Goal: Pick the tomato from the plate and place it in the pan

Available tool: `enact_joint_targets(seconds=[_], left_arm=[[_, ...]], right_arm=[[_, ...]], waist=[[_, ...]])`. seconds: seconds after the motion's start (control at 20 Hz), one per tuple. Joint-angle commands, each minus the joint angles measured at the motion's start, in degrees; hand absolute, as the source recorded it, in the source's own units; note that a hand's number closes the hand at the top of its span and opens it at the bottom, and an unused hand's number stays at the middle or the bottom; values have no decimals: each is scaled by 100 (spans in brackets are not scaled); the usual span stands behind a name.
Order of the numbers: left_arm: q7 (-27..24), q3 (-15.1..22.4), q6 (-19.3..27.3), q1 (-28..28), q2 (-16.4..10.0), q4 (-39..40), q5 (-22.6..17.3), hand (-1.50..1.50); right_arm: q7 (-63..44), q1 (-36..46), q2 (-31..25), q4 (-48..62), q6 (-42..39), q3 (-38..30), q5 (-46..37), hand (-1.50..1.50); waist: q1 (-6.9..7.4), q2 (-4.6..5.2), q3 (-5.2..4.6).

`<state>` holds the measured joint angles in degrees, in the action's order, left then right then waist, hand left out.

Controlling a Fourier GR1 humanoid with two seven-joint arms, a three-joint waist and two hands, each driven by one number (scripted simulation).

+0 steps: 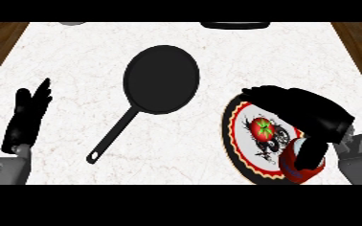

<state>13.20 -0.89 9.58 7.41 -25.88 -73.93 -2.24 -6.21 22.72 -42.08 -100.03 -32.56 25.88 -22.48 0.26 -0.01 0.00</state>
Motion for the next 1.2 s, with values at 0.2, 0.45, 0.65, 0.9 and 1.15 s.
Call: enact_joint_targets(seconds=[0.2,0.45,0.65,0.9,1.15], left_arm=[[-53,-232,-210,191,119,330,182,0],[434,-287,-206,-123,191,-554,268,0],[22,-428,-389,77,266,36,376,0],[-210,-531,-474,343,313,487,524,0],[162,-525,-432,-362,479,-587,588,0]], right_arm=[[308,-359,194,107,-105,-205,-1142,-150],[590,-456,585,313,-117,-220,-1723,-150],[790,-529,930,603,-158,-199,-2088,-150],[1130,-679,1116,882,141,-213,-2578,-150],[1354,-354,1408,1262,-165,-503,-2789,-150]], waist=[[-32,2,-1],[-7,-3,1],[-13,5,0],[-25,9,0],[15,-2,1]])
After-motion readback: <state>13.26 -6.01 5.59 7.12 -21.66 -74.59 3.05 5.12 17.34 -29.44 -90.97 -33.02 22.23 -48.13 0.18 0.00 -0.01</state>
